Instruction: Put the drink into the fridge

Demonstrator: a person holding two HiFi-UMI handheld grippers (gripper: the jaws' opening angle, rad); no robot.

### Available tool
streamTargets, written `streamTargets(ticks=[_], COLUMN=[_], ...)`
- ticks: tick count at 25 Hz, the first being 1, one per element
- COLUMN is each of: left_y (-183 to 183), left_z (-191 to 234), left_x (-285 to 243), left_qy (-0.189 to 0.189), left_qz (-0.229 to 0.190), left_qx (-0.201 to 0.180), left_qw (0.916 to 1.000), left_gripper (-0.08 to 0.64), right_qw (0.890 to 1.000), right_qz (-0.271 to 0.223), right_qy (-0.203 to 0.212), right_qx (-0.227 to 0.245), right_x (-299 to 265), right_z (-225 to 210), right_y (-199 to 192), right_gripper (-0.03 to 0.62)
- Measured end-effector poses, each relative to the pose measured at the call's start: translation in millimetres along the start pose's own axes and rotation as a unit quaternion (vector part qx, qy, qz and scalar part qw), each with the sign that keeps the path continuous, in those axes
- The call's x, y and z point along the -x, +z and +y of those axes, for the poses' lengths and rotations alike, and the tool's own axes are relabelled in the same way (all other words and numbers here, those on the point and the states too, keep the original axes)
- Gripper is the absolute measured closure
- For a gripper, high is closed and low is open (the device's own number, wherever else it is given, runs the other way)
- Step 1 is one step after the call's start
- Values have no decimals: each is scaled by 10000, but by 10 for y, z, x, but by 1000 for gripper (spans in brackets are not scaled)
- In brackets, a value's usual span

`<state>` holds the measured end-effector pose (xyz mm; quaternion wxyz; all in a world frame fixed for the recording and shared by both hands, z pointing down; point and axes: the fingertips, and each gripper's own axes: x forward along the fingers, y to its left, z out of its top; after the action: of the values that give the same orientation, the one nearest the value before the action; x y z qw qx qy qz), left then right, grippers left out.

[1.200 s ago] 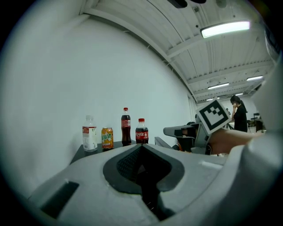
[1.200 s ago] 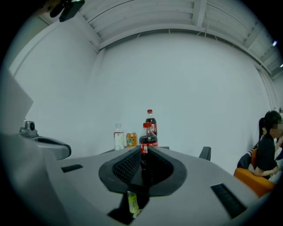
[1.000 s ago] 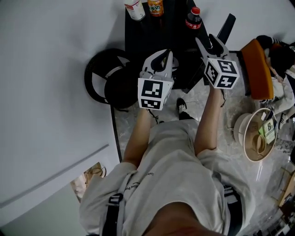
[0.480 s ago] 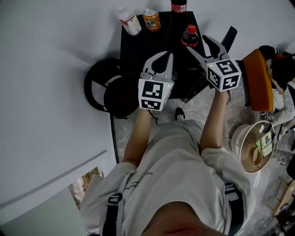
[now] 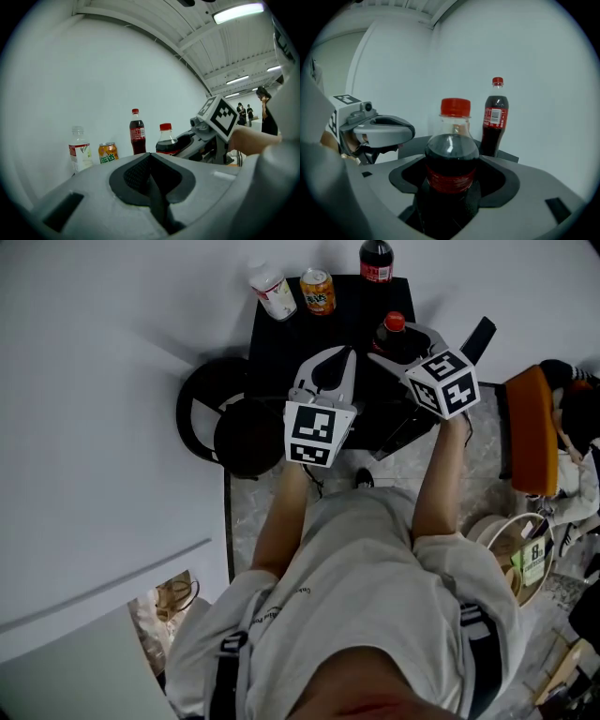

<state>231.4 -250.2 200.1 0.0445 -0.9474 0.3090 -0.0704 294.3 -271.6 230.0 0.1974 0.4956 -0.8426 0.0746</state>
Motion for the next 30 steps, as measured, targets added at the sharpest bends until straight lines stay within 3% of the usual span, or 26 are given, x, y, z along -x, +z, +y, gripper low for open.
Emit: streamTargets(ticks=[8, 19, 25, 30], left_y=[-3, -186, -220, -302], left_z=[-146, -202, -187, -208], left_x=[-79, 243, 485, 754], left_qy=[184, 293, 94, -141], left_qz=[-151, -132, -114, -75], left_qx=[170, 368, 289, 480], left_qw=[9996, 9988, 9995, 9987], left_gripper=[551, 551, 551, 551], right_qw=[9999, 9932, 9829, 9730], right_qz=[-87, -625, -1089, -1475], right_qy=[-20, -980, -1477, -1756], right_qx=[-94, 8, -161, -257], right_x=[-52, 250, 501, 751], right_z=[-22, 31, 181, 556], right_y=[-2, 80, 296, 402], right_gripper=[296, 296, 296, 296])
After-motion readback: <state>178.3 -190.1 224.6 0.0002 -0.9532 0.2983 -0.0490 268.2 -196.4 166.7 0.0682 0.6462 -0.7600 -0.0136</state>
